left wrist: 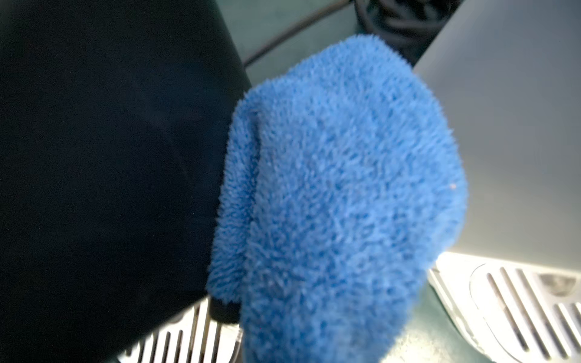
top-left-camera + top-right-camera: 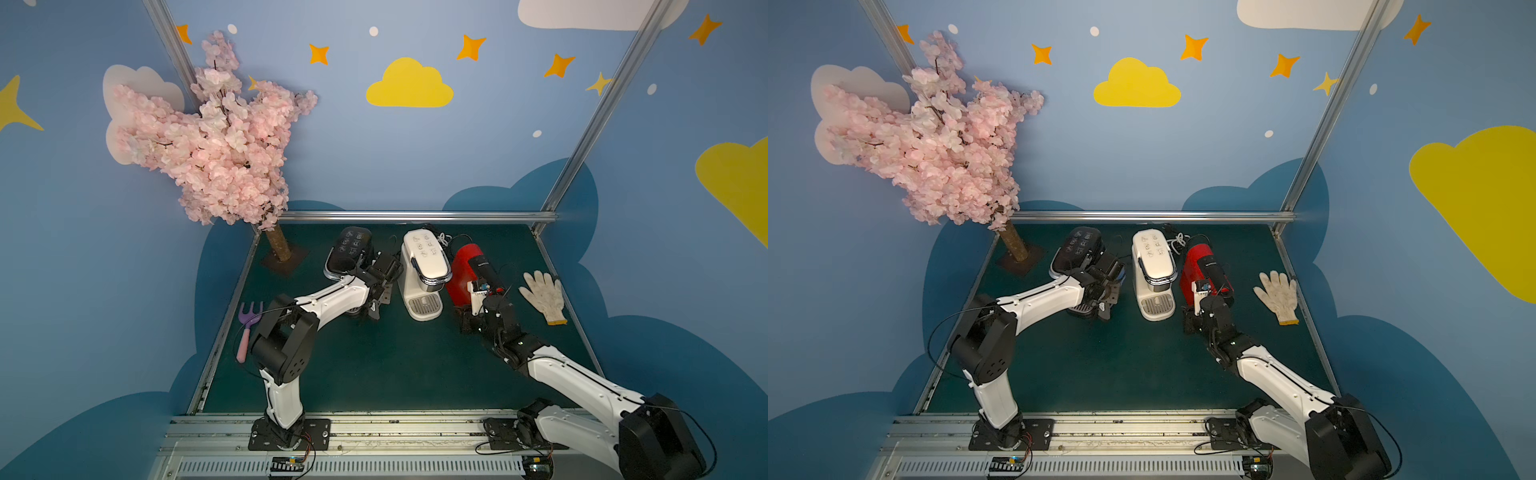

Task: Wipe the surface of a coffee machine
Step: Wipe the dirt from the surface of the coffee machine.

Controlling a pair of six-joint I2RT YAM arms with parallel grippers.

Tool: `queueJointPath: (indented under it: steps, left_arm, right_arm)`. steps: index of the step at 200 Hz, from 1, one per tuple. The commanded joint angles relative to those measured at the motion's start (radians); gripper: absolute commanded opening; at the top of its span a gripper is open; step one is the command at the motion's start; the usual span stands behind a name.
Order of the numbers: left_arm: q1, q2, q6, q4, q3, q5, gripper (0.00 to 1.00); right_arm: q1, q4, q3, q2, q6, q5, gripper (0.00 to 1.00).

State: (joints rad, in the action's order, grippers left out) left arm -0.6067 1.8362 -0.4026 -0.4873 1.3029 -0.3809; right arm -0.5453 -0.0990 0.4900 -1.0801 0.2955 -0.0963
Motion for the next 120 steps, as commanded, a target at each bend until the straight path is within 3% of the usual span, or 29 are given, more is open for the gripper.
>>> queueJointPath:
  steps: [1, 62, 91, 120]
  left_arm:
    - [-0.013, -0.05, -0.02, -0.039, 0.016, 0.034, 0.03]
    - [-0.028, -0.163, 0.073, -0.062, 0.134, -0.018, 0.03]
    - [-0.021, -0.142, 0.136, -0.049, 0.194, -0.097, 0.03]
    - [0.012, -0.082, 0.154, -0.022, 0.218, -0.087, 0.03]
  right_arm:
    - [-0.005, -0.001, 0.029, -0.004, 0.007, -0.003, 0.34]
    - [-0.006, -0.004, 0.031, -0.003, 0.008, 0.004, 0.34]
    - [-0.006, -0.006, 0.03, -0.007, 0.009, 0.006, 0.34]
    - [-0.006, -0.008, 0.032, -0.017, 0.01, 0.009, 0.34]
